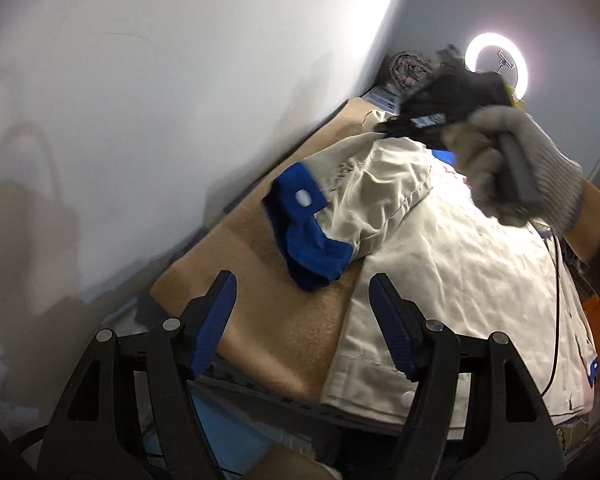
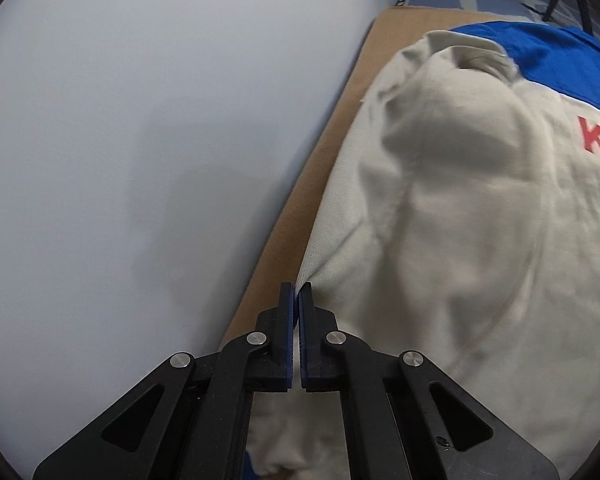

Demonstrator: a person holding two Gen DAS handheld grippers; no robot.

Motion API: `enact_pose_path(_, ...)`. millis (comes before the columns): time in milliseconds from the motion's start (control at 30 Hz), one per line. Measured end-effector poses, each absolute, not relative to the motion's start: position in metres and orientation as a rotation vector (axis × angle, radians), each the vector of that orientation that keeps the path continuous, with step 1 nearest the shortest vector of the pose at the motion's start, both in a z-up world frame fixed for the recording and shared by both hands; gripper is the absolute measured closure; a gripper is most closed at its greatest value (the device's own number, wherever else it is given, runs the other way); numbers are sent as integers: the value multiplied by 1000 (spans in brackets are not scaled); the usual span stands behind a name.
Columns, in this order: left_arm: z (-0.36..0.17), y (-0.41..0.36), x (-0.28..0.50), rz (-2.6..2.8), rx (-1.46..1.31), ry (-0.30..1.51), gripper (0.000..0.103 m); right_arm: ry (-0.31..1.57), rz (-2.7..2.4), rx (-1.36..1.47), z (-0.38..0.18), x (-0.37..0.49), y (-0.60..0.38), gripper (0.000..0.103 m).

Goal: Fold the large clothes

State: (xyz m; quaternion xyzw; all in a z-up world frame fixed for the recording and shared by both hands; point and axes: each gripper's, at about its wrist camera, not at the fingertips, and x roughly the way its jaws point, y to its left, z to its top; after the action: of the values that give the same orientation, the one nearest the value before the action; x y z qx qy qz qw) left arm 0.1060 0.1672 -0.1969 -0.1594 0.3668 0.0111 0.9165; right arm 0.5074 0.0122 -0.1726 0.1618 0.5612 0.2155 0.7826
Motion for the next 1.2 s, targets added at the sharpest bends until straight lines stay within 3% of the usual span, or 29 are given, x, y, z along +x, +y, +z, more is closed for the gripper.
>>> enact_pose_path(233, -196, 150, 134, -33, -299, 733, 32, 1205, 440, 417, -177, 481, -49, 102)
enact_pose_path(300, -199, 138, 145, -44, -242, 744, 32, 1209, 427, 442, -216, 456, -73, 102)
enact_pose_path(433, -205, 117, 157, -70, -147, 775, 32, 1215, 417, 498, -235, 444, -108, 102)
enact_pose_path(733, -211, 127, 154, -72, -231, 807, 32, 1168, 492, 532, -236, 402, -126, 102)
enact_pose_path(767, -211, 127, 154, -74, -235, 804, 32, 1174, 513, 538, -233, 398, -120, 98)
enact_pose_path(833, -208, 125, 154, -78, -242, 792, 32, 1187, 555, 534, -226, 394, -94, 76)
enact_pose_path(867, -207, 120, 155, -80, -235, 786, 32, 1188, 559, 512, -224, 388, -87, 55)
enact_pose_path(900, -205, 118, 153, -85, -221, 779, 32, 1192, 559, 486, -224, 384, -78, 42)
enact_pose_path(933, -203, 113, 155, -89, -209, 775, 32, 1207, 564, 467, -226, 381, -68, 42)
enact_pose_path(1033, -197, 99, 152, -111, -138, 759, 30, 1288, 614, 447, -237, 372, -38, 42)
enact_pose_path(1067, -196, 93, 152, -116, -104, 754, 25, 1311, 620, 425, -239, 370, -27, 53)
enact_pose_path(1100, -195, 86, 153, -127, -77, 746, 24, 1324, 643, 414, -240, 365, -18, 81)
enact_pose_path(1133, -195, 81, 153, -136, -58, 744, 23, 1342, 666, 409, -240, 360, -9, 93)
enact_pose_path(1200, -198, 67, 160, -147, -5, 745, 22, 1336, 673, 405, -236, 352, 4, 97)
